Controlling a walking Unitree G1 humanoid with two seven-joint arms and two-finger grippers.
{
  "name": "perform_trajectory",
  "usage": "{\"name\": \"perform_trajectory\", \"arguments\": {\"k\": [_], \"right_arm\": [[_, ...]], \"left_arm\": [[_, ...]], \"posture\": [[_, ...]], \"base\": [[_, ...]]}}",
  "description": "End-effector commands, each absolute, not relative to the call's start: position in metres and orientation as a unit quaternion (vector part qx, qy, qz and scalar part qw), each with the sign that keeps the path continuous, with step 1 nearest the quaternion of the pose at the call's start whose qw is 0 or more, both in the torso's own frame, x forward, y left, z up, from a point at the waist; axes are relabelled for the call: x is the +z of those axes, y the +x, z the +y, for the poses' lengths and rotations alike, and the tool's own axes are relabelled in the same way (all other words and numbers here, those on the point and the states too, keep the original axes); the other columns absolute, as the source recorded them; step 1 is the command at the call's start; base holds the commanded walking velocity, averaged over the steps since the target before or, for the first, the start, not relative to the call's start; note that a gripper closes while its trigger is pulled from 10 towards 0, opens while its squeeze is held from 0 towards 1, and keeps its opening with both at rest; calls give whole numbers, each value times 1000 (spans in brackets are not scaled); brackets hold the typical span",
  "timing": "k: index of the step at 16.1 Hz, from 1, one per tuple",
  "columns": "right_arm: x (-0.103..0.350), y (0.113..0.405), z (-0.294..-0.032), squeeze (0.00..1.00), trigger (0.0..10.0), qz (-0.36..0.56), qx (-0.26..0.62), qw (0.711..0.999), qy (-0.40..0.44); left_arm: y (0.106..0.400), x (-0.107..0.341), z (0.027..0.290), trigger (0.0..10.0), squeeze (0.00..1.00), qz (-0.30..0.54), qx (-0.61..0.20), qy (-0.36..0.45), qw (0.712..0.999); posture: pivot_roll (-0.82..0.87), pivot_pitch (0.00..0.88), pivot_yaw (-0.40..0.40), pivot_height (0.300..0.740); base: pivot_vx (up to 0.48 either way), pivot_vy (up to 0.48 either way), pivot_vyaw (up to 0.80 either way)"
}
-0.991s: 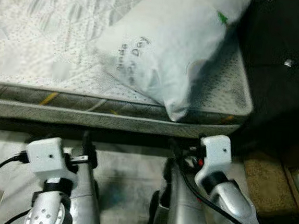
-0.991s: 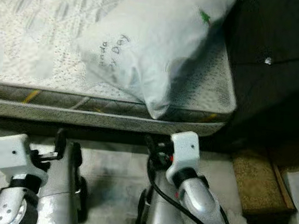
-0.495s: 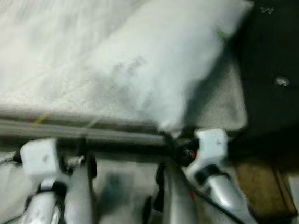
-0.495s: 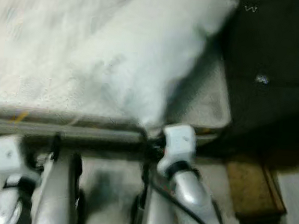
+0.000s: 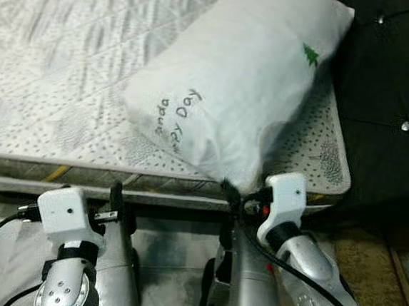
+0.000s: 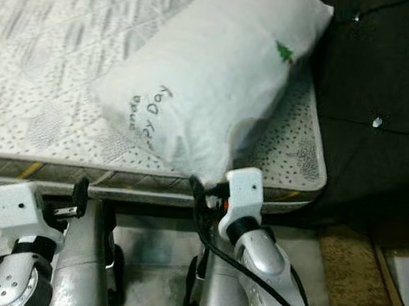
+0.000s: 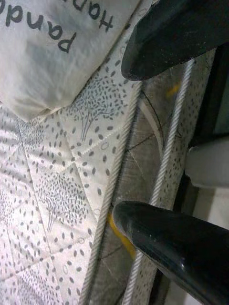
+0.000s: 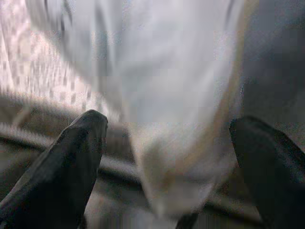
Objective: Clean up the room
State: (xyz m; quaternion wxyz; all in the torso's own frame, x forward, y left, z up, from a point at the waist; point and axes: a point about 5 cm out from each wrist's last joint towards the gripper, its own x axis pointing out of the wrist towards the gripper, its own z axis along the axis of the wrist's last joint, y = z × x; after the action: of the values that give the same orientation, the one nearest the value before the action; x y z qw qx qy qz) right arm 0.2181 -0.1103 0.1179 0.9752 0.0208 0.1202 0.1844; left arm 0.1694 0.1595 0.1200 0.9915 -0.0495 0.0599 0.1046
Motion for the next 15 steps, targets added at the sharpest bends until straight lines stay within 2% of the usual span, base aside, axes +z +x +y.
{"name": "perform_trajectory", "arguments": {"k": [1,4,8,10,12,15], "right_arm": [[105,215,-109,0,10000,159,194,968,22],[98,220,-106,0,10000,176,203,963,8],[100,246,-100,0,10000,162,167,972,3],[101,264,-85,0,10000,150,163,975,2],[105,283,-68,0,0,122,167,978,18],[123,311,-51,0,0,77,165,983,35]], "left_arm": [[169,113,158,10000,0,76,103,-50,991],[173,112,158,10000,0,75,101,-45,991],[177,113,159,10000,0,72,103,-40,991],[178,113,161,10000,0,69,105,-38,991],[179,113,160,10000,0,67,105,-37,991],[181,115,161,10000,0,62,109,-36,991]], "posture": [[10,240,-81,551],[13,227,-76,551],[23,221,-75,551],[34,217,-76,551],[45,209,-84,551],[61,199,-87,551]], "base": [[0,0,0],[0,0,0],[0,0,0],[0,0,0],[0,0,0],[0,0,0]]}}
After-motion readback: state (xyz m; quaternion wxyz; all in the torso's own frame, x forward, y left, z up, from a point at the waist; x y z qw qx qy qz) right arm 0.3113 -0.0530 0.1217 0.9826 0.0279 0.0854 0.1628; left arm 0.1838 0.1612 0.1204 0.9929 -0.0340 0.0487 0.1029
